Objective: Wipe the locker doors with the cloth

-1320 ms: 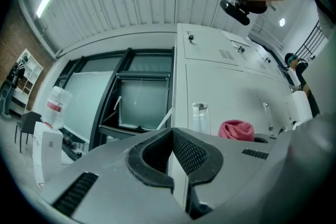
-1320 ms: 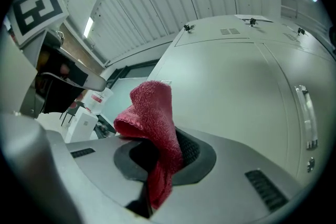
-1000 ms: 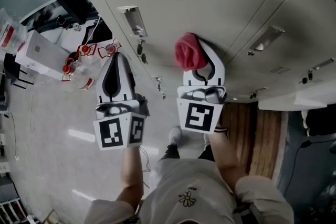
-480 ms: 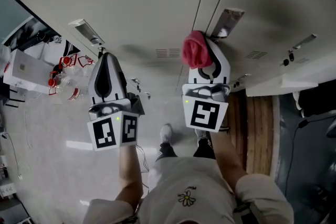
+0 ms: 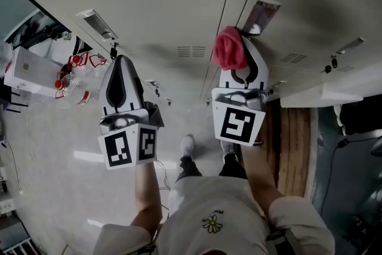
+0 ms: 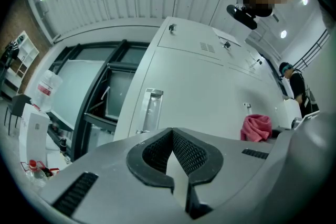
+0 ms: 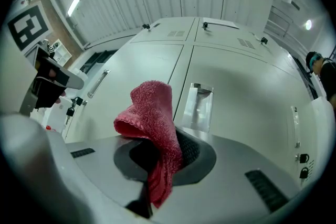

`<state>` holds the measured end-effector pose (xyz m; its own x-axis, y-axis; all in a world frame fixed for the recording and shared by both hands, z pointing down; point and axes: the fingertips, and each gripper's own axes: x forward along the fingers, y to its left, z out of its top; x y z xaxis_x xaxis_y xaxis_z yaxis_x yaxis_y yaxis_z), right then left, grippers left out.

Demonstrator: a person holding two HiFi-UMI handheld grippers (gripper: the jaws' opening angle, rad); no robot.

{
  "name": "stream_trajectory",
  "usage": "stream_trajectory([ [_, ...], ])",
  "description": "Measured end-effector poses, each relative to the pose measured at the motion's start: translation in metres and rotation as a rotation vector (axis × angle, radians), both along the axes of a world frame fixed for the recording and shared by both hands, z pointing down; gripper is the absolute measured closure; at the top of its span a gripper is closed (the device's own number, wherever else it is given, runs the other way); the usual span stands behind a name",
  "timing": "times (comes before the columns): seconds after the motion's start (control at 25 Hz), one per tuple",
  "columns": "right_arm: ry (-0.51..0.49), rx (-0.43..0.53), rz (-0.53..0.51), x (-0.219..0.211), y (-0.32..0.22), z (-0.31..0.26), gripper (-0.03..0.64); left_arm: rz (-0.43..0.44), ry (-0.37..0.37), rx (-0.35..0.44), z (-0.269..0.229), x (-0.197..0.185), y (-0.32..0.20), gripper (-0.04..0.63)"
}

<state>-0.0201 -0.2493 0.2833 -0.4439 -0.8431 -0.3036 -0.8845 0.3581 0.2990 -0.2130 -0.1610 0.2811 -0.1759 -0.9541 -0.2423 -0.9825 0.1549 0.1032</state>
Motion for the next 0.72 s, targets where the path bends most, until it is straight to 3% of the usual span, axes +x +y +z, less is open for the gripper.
stream_trajectory([
  [0.32, -0.032, -0.008, -0.187, -0.078, 0.044, 0.0, 0.586, -0.094, -0.002, -0.009, 0.004, -0.042, 0.031, 0.578],
  [0.72, -0.047, -0.089, -0.373, -0.188, 0.07, 0.043, 0.586, -0.164, -0.034, -0.062, 0.022, -0.097, 0.071, 0.58],
])
